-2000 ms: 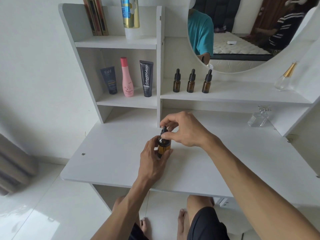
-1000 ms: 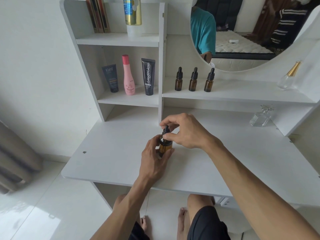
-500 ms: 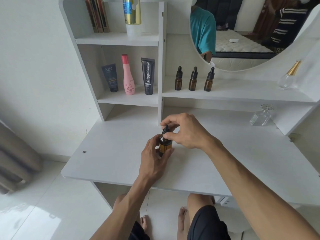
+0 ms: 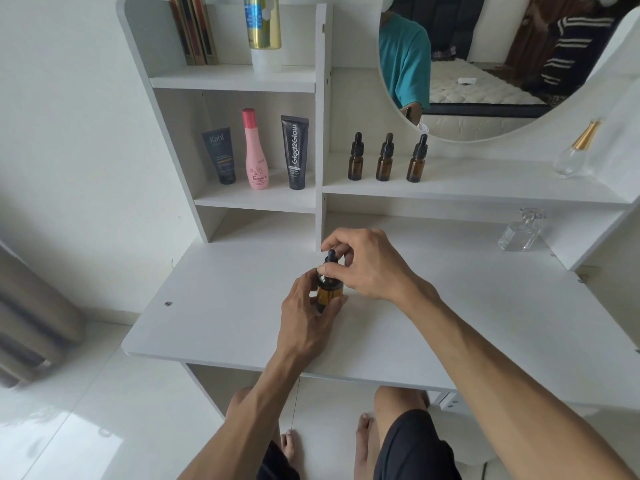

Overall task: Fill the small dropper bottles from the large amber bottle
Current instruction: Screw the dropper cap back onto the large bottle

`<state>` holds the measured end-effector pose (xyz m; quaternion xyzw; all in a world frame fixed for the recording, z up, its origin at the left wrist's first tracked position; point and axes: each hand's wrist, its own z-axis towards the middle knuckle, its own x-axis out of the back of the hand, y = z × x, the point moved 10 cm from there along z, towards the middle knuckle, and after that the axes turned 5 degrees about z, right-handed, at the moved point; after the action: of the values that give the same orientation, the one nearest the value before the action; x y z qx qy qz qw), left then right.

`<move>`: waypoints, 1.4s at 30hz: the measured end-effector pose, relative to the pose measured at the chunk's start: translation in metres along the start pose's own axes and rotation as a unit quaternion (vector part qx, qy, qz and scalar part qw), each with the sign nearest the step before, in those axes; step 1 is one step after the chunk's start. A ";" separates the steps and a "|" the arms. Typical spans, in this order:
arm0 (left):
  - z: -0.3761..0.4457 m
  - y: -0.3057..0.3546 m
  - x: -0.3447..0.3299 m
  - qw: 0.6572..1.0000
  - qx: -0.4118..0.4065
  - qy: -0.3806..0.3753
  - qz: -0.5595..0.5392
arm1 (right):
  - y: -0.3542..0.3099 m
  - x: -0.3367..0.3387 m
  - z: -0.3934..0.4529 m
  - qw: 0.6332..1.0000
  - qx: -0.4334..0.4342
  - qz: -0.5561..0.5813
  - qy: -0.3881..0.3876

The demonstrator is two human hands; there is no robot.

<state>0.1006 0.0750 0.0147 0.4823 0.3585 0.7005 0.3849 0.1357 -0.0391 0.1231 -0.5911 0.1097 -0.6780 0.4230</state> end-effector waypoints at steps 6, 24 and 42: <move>-0.001 0.004 0.001 1.000 0.007 -0.002 0.002 | 0.003 0.000 0.000 0.999 0.008 -0.005 0.032; -0.003 0.002 0.001 1.000 0.007 -0.001 0.009 | 0.081 0.016 -0.037 0.986 -0.088 -0.020 0.143; 0.002 0.009 0.003 1.000 0.006 0.011 -0.001 | 0.156 -0.030 -0.075 0.935 -0.251 -0.241 -0.075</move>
<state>0.0997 0.0739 0.0242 0.4765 0.3676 0.7032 0.3786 0.1357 -0.1409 -0.0200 -0.7361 0.0987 -0.6633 0.0920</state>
